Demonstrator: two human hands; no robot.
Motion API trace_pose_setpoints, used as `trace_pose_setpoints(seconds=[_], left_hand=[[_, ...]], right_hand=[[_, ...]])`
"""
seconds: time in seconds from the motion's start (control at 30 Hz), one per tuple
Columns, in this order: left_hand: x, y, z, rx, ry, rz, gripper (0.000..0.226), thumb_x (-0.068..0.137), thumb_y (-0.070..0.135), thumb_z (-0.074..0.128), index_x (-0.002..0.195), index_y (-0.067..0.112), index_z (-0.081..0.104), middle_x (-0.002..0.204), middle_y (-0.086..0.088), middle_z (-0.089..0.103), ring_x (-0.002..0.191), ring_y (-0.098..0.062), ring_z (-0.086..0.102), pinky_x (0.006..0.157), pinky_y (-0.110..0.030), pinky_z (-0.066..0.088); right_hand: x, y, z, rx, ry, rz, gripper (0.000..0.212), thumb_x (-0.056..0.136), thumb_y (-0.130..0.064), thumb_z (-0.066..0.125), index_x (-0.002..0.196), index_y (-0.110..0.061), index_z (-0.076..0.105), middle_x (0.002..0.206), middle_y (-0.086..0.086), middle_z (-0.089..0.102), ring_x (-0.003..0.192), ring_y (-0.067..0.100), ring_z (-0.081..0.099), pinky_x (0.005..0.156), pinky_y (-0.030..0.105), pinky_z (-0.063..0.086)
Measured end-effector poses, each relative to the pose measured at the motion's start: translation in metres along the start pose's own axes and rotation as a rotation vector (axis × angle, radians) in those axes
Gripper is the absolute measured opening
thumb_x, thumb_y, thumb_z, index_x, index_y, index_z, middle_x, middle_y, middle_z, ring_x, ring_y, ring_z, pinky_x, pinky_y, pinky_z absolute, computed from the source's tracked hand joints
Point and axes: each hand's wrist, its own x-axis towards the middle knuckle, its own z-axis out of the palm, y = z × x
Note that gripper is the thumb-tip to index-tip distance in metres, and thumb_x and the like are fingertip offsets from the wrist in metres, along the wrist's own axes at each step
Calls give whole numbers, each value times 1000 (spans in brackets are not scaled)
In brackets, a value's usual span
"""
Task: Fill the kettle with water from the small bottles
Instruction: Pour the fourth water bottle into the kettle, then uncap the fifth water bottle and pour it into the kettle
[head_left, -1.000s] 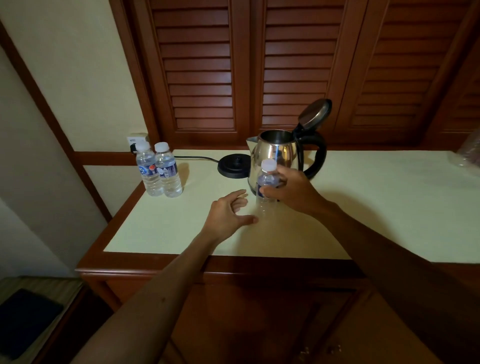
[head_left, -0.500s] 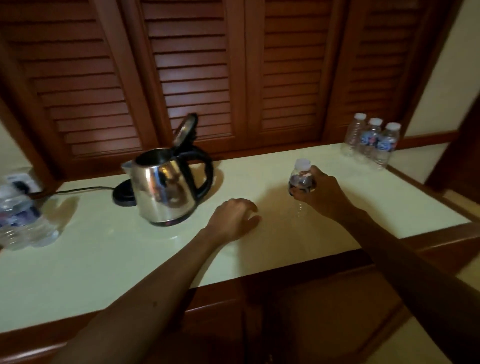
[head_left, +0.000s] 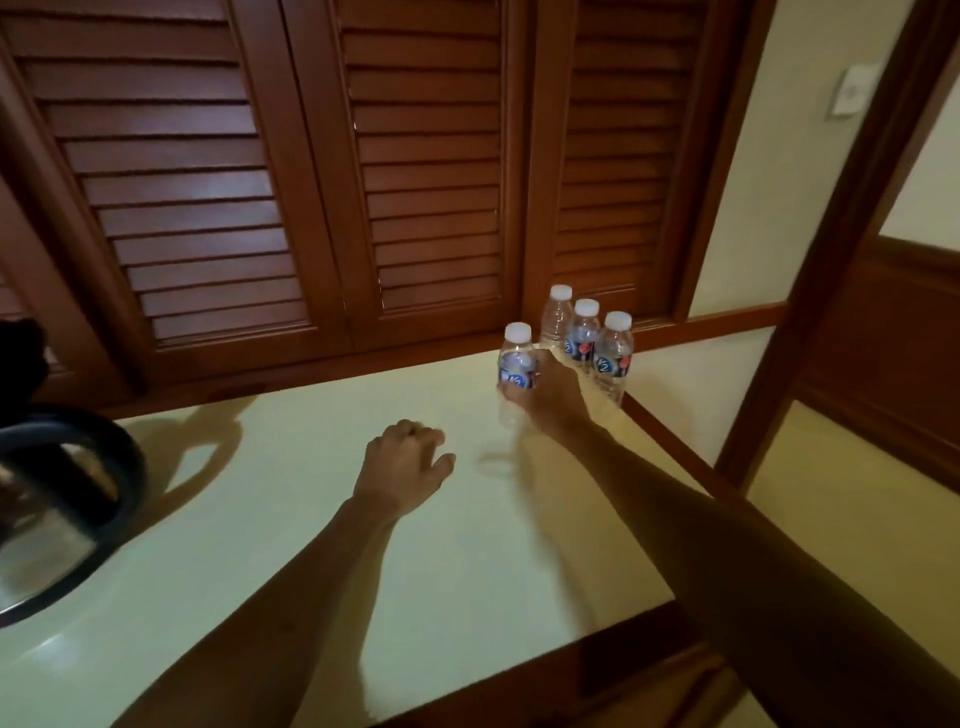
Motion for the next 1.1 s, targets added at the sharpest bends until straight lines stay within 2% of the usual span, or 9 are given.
trace_pose_setpoints(seconds=[0.1,0.17,0.37,0.73,0.87,0.97,1.0,1.07,1.1], left_hand=[[1,-1,2,-44,-11,-32,46,95,46,56,132,20,62,140,-5,56,131,-22,48,108,-36,38],[2,-3,4,-45,-15,-62,54,92,55,52,136,23,59,144,-3,52,135,-20,45,112,-39,34],[10,-9,13,112,-123,-167,69,90,70,33,145,30,41,152,-4,38,145,-24,28,118,-52,23],[9,-8,13,132,-136,-175,69,91,70,33,144,26,40,151,-7,37,145,-27,27,117,-53,22],[9,-9,12,127,-143,-173,69,90,71,32,141,26,42,149,-7,40,143,-27,30,117,-54,24],[8,-6,8,133,-127,-175,61,89,69,34,125,23,53,133,-5,53,132,-26,43,110,-51,34],[7,-5,6,132,-94,-166,55,89,67,35,110,22,58,119,-4,60,121,-25,52,103,-48,42],[-1,-4,2,78,-9,-161,42,88,56,37,81,18,55,86,-1,63,92,-22,63,83,-37,52],[-7,-4,-2,30,21,-161,39,87,49,38,75,16,54,79,0,61,83,-22,63,77,-34,53]], right_hand=[[25,9,16,93,93,43,51,76,-29,79,117,-9,57,102,0,66,89,15,62,75,23,47],[40,12,26,145,107,89,49,76,-27,80,116,-11,58,107,3,68,94,19,65,79,26,52],[53,27,40,148,102,175,47,77,-28,79,115,-9,58,108,8,68,97,24,64,78,28,50],[46,34,44,149,31,271,60,75,-27,81,124,-11,52,121,10,63,108,28,61,89,35,52],[34,35,41,137,34,295,65,75,-30,80,128,-10,48,127,10,59,114,28,57,90,33,47],[18,32,35,82,34,309,69,78,-28,77,135,-8,44,136,11,53,123,28,51,95,32,41],[12,30,33,61,19,298,70,79,-27,76,137,-7,43,138,12,52,125,28,50,95,31,40],[-5,26,31,-3,-38,238,69,81,-29,73,139,-7,43,139,12,51,127,27,47,99,32,39],[-15,22,31,-27,-73,198,66,82,-30,71,138,-8,45,139,11,51,127,26,47,101,33,38]])
